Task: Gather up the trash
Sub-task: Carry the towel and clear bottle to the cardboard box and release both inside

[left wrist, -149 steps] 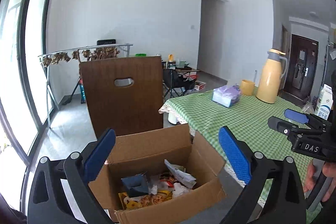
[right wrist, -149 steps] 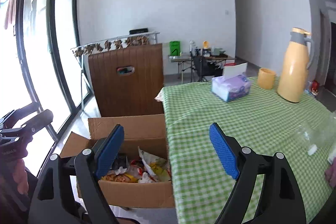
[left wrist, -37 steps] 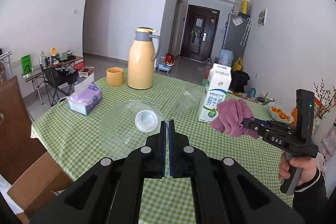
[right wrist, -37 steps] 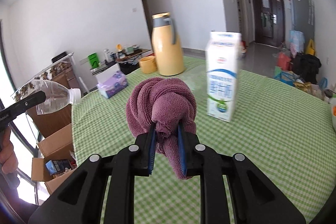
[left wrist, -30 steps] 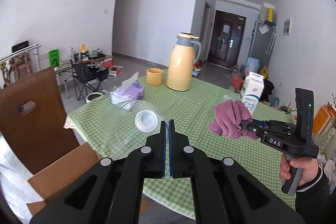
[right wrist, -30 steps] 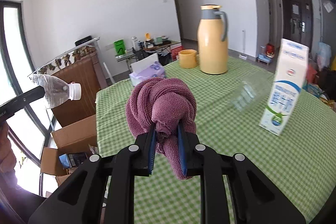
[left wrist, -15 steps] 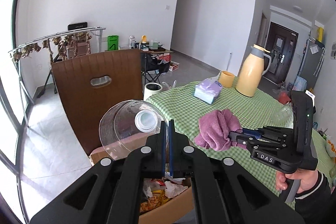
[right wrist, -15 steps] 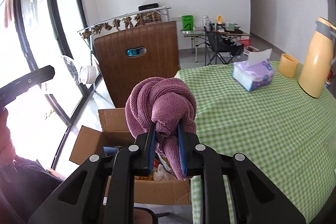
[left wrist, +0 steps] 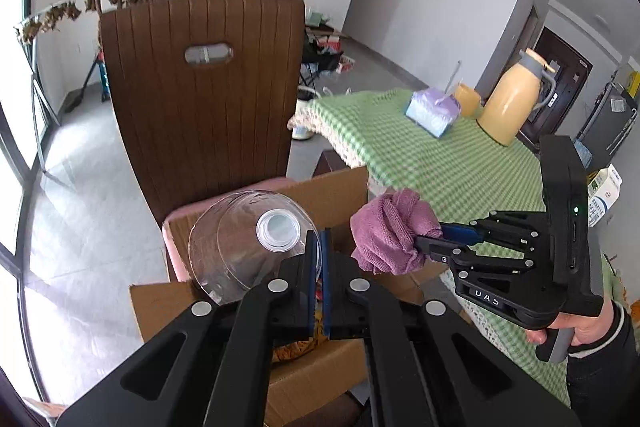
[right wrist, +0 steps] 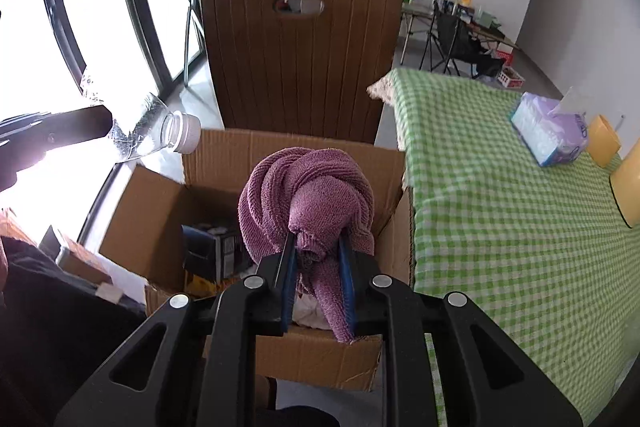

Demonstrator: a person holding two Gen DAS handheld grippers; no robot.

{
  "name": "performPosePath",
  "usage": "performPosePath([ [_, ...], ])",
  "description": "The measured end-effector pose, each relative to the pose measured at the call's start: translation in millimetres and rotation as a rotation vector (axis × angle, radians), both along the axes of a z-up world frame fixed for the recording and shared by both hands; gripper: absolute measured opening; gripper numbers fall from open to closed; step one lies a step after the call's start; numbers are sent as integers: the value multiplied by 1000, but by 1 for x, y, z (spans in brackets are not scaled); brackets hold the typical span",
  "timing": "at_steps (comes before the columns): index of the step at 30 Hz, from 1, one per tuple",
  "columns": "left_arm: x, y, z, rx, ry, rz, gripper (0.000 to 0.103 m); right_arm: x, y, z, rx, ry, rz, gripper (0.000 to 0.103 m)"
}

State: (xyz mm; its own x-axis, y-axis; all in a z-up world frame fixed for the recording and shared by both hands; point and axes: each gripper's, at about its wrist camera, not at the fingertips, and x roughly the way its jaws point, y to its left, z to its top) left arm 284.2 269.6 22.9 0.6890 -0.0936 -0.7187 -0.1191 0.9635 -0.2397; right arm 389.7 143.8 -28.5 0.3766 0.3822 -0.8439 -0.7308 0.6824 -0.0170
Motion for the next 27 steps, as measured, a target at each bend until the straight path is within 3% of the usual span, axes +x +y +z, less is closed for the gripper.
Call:
performPosePath([
  [5, 23, 15, -64, -84, 151, 31, 0, 8, 35, -57, -154, 64, 50, 24],
  [8, 32, 21, -87, -119, 199, 42, 0, 14, 44, -77, -262, -1, 13, 54],
  [9, 34, 22, -92, -133, 205, 39, 0, 14, 43, -74, -246, -24, 8, 65],
  [10, 37, 22, -96, -145, 211, 40, 0, 15, 40, -68, -210, -18, 11, 70],
  [16, 57, 19, -106, -193, 232, 11, 0, 27, 5, -18, -45, -73, -80, 72],
  [20, 84, -4, -110, -222, 255, -51, 0, 31, -25, 10, 49, -97, -143, 75],
  [24, 107, -40, -103, -232, 245, -117, 0, 30, -46, 21, 78, -125, -186, 76],
  [27, 124, -64, -96, -198, 234, -160, 0, 31, -62, 24, 95, -126, -214, 76],
])
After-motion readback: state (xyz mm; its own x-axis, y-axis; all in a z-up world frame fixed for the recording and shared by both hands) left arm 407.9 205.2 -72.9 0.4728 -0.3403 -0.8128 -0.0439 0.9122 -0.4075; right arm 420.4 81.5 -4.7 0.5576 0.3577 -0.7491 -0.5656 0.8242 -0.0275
